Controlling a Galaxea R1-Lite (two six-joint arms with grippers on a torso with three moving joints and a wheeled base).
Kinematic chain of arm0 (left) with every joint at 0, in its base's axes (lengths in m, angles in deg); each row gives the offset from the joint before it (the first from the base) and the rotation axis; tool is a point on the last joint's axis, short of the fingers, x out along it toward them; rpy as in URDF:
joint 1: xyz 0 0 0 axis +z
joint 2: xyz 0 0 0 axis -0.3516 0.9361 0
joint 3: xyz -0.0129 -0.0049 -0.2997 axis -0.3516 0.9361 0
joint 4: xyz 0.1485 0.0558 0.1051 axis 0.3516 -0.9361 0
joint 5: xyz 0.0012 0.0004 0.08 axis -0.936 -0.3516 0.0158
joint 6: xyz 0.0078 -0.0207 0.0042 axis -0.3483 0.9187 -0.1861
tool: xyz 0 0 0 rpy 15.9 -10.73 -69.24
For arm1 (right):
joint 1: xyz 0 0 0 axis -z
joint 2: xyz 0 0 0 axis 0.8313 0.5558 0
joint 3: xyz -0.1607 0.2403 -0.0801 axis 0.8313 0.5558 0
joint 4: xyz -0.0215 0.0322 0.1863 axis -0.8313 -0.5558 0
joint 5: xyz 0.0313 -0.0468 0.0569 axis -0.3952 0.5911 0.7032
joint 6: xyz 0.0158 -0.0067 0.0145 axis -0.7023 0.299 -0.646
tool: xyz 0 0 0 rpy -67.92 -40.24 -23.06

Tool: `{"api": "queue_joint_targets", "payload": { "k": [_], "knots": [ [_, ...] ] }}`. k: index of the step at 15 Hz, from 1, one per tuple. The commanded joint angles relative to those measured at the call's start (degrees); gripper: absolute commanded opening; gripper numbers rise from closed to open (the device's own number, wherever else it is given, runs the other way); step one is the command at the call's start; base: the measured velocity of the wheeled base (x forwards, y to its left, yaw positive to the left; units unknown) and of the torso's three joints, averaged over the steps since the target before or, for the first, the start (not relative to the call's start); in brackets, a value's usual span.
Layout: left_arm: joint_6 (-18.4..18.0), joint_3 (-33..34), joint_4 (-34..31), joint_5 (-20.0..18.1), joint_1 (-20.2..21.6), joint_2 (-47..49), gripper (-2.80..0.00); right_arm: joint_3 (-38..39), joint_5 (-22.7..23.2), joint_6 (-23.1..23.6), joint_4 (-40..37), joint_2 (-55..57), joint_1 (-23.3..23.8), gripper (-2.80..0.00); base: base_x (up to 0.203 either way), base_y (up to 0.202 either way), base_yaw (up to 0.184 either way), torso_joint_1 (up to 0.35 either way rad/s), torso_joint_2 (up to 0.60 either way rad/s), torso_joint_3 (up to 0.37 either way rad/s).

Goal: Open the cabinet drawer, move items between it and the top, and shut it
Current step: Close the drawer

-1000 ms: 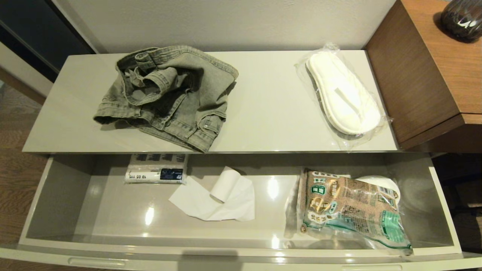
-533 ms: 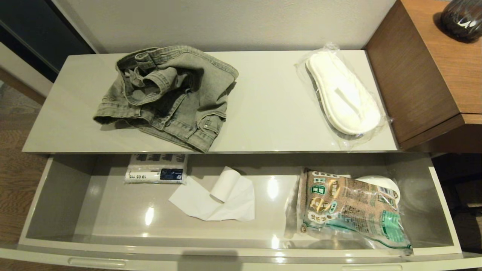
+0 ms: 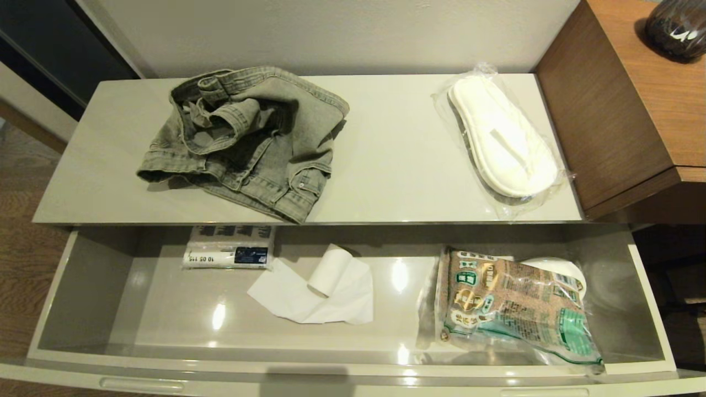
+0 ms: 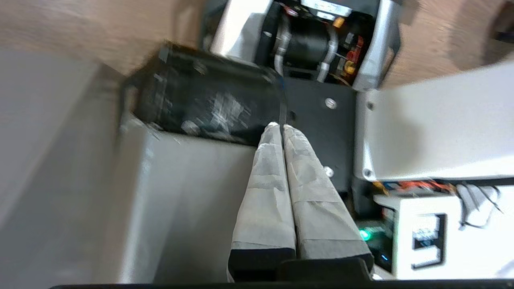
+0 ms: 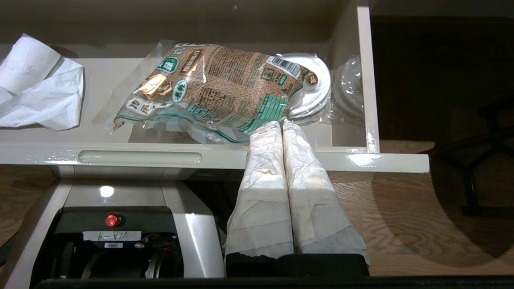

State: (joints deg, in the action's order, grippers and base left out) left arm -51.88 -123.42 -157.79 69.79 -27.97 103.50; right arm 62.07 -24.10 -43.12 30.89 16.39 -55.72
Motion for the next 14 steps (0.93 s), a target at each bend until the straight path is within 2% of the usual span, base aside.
{"api": "queue_joint_targets", "payload": {
  "k": [1, 2, 4, 6, 9, 10, 11, 12, 14],
  "knots": [
    [-0.25, -2.12, -1.66, -1.7, 2.22, -0.12, -2.8, 0.03, 0.03, 0.03, -0.03, 0.06, -0.06, -2.8, 0.0, 0.0, 0.0, 0.0, 0.0, 0.0],
    [-1.11, -1.75, -2.45, -2.91, 3.85, -0.77, -2.8, 0.03, -0.06, 0.1, -0.03, 0.06, 0.02, -2.8, 0.0, 0.0, 0.0, 0.0, 0.0, 0.0],
    [-5.71, 2.22, -3.41, -3.96, 6.84, -5.4, -2.8, 0.03, 0.03, 0.12, -0.03, 0.06, 0.02, -2.8, 0.0, 0.0, 0.0, 0.0, 0.0, 0.0],
    [-12.64, 6.51, -2.28, -1.8, 7.23, -12.55, -2.8, 0.03, -0.06, -0.04, -0.03, 0.06, -0.01, -2.8, 0.0, 0.0, 0.0, 0.0, 0.0, 0.0],
    [-24.62, 9.78, 6.76, 1.82, 7.37, -16.09, -2.8, 0.03, -0.06, -0.23, -0.03, 0.06, 0.02, -2.8, 0.0, 0.0, 0.0, 0.0, 0.0, 0.0],
    [-24.47, 10.49, 8.56, 2.3, 7.38, -16.03, -2.8, 0.03, -0.03, -0.32, -0.03, 0.06, 0.02, -2.8, 0.0, 0.0, 0.0, 0.0, 0.0, 0.0],
    [-23.94, 12.21, 14.66, 2.94, 7.38, -16.03, -2.8, 0.03, -0.06, -0.33, -0.03, 0.06, 0.02, -2.8, 0.0, 0.0, 0.0, 0.0, 0.0, 0.0],
    [-23.14, 15.13, 25.37, 3.67, 7.38, -16.01, -2.8, 0.03, -0.06, -0.41, -0.03, 0.06, 0.02, -2.8, 0.0, 0.0, 0.0, 0.0, 0.0, 0.0],
    [-21.38, 26.75, 45.22, 5.82, 7.38, -15.99, -2.8, 0.03, -0.06, -0.32, -0.12, 0.06, 0.02, -2.8, 0.0, 0.0, 0.0, 0.0, 0.0, 0.0]
  ]
}}
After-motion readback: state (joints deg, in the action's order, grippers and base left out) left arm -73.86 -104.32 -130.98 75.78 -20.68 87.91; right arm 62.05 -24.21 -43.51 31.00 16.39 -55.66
